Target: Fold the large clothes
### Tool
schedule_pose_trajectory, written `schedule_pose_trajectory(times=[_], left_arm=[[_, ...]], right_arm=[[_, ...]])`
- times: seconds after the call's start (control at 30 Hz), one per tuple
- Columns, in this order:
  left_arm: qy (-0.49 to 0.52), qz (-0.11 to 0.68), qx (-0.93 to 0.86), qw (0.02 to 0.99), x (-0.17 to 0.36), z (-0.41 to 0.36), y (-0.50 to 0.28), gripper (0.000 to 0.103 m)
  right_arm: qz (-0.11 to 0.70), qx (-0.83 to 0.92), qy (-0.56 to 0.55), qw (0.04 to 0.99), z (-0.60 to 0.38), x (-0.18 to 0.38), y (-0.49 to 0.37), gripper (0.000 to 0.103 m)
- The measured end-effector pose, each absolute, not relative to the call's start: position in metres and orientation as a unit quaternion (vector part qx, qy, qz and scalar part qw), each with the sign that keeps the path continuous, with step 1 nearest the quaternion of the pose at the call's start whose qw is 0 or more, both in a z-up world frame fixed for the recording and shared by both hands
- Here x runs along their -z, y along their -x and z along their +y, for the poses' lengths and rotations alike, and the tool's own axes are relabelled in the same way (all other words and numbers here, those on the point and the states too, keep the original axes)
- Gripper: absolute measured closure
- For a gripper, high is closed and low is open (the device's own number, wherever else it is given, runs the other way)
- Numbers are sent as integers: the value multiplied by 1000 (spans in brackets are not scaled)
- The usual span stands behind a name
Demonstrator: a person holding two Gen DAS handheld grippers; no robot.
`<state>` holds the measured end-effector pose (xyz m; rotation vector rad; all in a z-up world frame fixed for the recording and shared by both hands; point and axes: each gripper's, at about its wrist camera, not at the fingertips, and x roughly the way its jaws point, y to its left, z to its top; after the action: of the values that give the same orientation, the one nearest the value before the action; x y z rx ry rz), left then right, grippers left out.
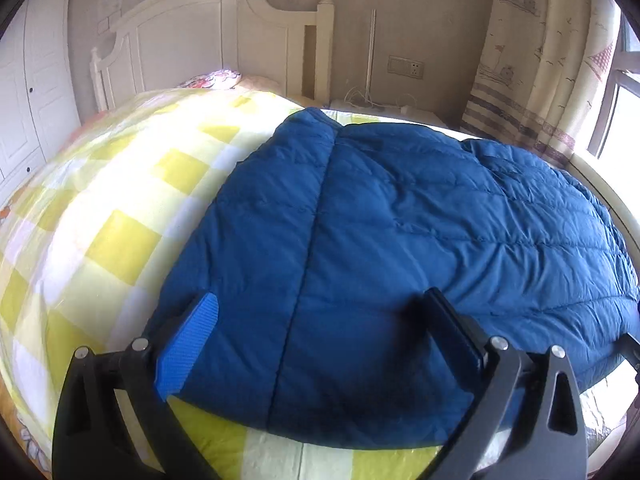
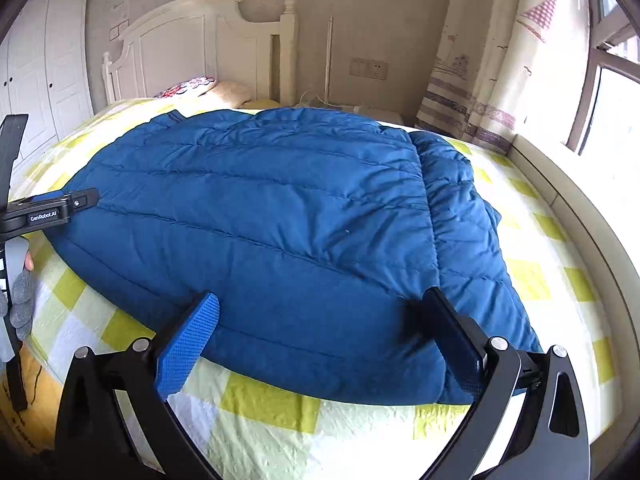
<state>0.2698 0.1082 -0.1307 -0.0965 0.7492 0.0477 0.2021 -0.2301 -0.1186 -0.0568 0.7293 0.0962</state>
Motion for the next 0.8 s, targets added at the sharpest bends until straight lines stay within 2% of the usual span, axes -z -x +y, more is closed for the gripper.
schedule_pose_trajectory(times=[0.17,0.27,0.53,0.73,0.77,0.8], left_arm=[[57,377,-21,924,134,119,-274,2],[63,379,-18,923,136,120,-274,2],[54,390,-16,919,139,117,-277,2],[51,395,-14,917,140,115,-279,2],[51,395,-14,917,140,114,-279,2],[51,395,-14,917,140,114,-278,2]], right_arm=[[344,-6,-147,927,-304,127,-159,6],[375,-42,-254,891,-324,143,-152,6],[380,-60,-301,872,-305,149,-197,4],[339,21,-403,849,-305,153,-249,4],[339,21,-400,851,-301,153,-255,9],[332,18,-397,855,-299,154,-259,20]])
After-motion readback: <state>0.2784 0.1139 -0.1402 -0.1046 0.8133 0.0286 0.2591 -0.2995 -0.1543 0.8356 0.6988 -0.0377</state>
